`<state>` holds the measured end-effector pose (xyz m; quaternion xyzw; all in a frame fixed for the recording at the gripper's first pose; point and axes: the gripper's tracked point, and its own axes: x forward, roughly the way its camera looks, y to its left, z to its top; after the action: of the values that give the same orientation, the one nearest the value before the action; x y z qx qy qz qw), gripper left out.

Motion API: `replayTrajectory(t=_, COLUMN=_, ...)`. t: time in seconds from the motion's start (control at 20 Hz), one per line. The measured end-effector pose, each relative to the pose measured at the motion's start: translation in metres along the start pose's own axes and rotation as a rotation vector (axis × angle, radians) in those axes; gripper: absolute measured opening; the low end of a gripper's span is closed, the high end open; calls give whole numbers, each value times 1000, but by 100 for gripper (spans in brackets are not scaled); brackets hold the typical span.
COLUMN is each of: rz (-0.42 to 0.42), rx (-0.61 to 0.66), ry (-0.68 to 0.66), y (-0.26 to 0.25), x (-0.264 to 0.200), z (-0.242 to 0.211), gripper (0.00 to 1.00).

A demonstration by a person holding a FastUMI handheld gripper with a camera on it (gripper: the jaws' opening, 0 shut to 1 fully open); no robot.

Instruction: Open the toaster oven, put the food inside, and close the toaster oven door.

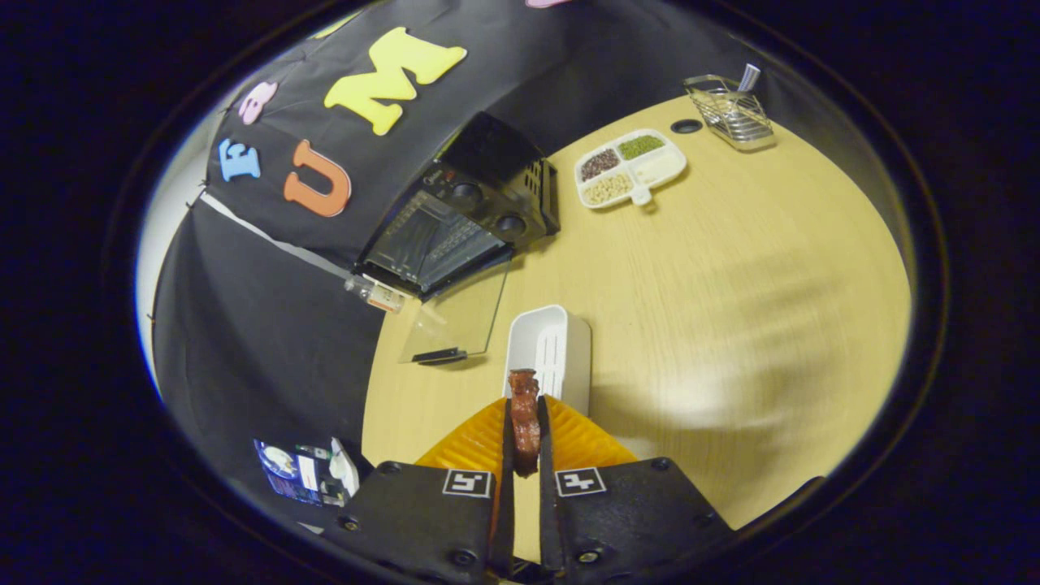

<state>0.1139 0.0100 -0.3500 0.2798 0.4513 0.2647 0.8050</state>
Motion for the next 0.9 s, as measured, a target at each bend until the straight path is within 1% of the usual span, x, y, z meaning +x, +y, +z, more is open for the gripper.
replayTrajectory(t=0.15, rz=22, rx=26, ry=-65, y=29, x=-2, z=14, gripper=15)
replayTrajectory(t=0.35, rz=43, rx=83, ry=-157, y=71, x=21, z=29, gripper=15)
replayTrajectory(t=0.55, rz=76, rx=158, ry=-233, y=120, x=67, z=35, gripper=15)
replayTrajectory(t=0.7, rz=104, rx=232, ry=-325, y=148, x=107, z=48, gripper=16)
replayTrajectory(t=0.8, rz=127, rx=305, ry=-395, y=163, x=132, z=60, gripper=15)
replayTrajectory(t=0.9, rz=132, rx=384, ry=-470, y=169, x=156, z=70, gripper=15)
